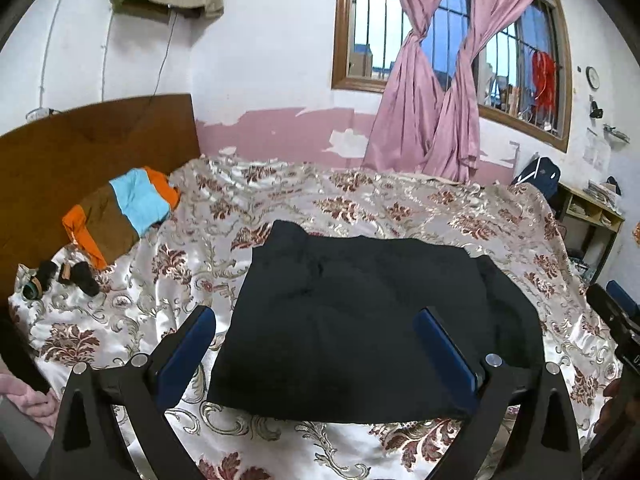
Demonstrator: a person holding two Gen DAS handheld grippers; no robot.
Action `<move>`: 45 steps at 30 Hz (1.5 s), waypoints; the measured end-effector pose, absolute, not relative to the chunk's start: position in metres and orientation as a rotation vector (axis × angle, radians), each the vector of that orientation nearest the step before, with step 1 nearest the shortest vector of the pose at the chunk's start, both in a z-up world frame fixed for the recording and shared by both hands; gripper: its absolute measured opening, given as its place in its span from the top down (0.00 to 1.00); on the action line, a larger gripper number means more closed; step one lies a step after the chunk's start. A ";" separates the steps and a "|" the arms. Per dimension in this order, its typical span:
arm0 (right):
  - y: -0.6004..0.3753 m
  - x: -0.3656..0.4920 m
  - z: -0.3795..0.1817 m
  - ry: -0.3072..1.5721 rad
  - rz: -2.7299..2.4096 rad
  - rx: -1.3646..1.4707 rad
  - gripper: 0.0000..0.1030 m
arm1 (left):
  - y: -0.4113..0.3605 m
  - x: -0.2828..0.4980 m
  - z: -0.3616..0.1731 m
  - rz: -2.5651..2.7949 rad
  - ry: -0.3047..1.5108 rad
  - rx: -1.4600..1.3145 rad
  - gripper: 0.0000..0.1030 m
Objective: Fold large clothes
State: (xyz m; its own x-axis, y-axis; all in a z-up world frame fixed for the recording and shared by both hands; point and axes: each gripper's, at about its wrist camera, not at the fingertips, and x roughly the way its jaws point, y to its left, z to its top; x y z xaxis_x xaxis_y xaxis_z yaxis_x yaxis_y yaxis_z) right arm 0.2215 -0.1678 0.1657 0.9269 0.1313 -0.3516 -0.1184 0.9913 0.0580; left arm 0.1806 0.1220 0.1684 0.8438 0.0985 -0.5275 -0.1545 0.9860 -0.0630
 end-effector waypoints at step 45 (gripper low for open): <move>-0.159 0.067 0.082 0.312 0.093 -0.044 0.01 | 0.083 0.034 0.076 0.049 0.424 -0.051 0.01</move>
State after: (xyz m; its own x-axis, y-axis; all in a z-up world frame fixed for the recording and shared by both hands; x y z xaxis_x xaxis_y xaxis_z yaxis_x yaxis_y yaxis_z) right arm 0.0670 -0.1588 0.0823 0.9475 0.0842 -0.3084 -0.0978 0.9948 -0.0288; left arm 0.0337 0.0828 0.0763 0.9105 0.0370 -0.4119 -0.0582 0.9975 -0.0392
